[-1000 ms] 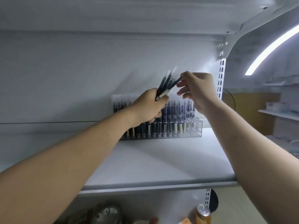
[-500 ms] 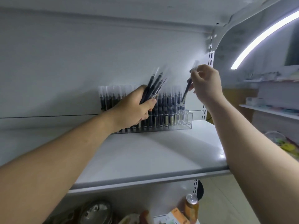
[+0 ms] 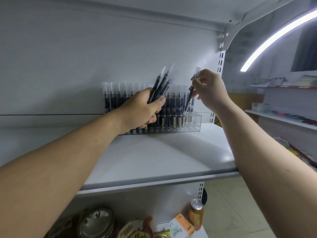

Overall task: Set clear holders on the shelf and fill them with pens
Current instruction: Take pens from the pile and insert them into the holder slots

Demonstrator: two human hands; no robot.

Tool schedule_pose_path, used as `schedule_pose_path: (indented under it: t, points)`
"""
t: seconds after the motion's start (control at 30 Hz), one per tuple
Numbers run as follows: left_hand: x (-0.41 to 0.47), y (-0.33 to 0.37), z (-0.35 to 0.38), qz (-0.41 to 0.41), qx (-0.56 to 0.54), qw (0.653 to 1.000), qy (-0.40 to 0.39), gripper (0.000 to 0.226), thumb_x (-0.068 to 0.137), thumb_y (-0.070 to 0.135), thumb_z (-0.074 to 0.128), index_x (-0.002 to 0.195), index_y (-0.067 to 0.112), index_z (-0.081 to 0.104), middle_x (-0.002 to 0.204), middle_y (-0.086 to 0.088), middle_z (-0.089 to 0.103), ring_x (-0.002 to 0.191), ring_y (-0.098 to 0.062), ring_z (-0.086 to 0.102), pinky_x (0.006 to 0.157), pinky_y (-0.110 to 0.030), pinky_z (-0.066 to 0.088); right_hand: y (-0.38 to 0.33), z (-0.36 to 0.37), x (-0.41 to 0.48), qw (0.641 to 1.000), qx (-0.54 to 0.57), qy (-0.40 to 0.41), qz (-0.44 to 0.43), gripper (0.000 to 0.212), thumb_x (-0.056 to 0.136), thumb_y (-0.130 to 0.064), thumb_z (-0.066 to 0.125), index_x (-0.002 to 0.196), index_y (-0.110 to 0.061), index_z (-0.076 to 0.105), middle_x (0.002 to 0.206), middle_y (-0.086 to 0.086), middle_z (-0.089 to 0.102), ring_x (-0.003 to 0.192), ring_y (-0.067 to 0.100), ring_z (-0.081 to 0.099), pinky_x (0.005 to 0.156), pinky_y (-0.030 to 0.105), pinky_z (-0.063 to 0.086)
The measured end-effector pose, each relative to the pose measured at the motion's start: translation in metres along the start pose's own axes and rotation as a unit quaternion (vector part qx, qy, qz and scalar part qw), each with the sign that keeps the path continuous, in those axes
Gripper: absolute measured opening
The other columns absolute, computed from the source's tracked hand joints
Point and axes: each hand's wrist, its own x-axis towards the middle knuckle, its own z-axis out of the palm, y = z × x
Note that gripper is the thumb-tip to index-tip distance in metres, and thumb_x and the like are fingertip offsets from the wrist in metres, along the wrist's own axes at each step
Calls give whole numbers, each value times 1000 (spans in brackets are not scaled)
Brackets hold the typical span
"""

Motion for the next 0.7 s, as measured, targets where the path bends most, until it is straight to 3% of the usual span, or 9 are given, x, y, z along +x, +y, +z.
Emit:
schedule_pose_path:
  t: [0.13, 0.43, 0.63, 0.7]
  points:
    - [-1, 0, -1, -7, -1, 1000, 6, 21, 110, 34, 52, 111, 13, 51, 87, -5, 45, 63, -17, 44, 42, -23, 31, 0, -1, 0, 1000, 8, -3, 4, 16, 99, -9, 50, 101, 1, 62, 85, 14, 76, 59, 20, 74, 62, 42, 55]
    - [-1, 0, -1, -13, -6, 1000, -4, 18, 110, 34, 51, 101, 18, 48, 85, -5, 44, 63, -18, 43, 43, -25, 29, 1, -2, 2, 999, 1, 5, 40, 19, 97, -6, 48, 100, 9, 60, 82, 17, 76, 59, 22, 75, 68, 54, 60]
    - [-1, -1, -1, -9, 1, 1000, -2, 19, 110, 35, 50, 103, 17, 49, 85, -4, 45, 63, -18, 43, 44, -25, 30, 2, -1, 2, 999, -14, -9, 39, 17, 98, -7, 50, 95, 5, 62, 77, 18, 75, 62, 28, 76, 67, 56, 60]
    - [-1, -1, -1, -10, 1, 1000, -1, 18, 110, 35, 51, 102, 18, 49, 85, -4, 46, 63, -18, 44, 44, -25, 30, 2, 1, 2, 999, -14, -22, 43, 16, 98, -7, 51, 95, 3, 63, 77, 18, 75, 62, 28, 75, 63, 51, 57]
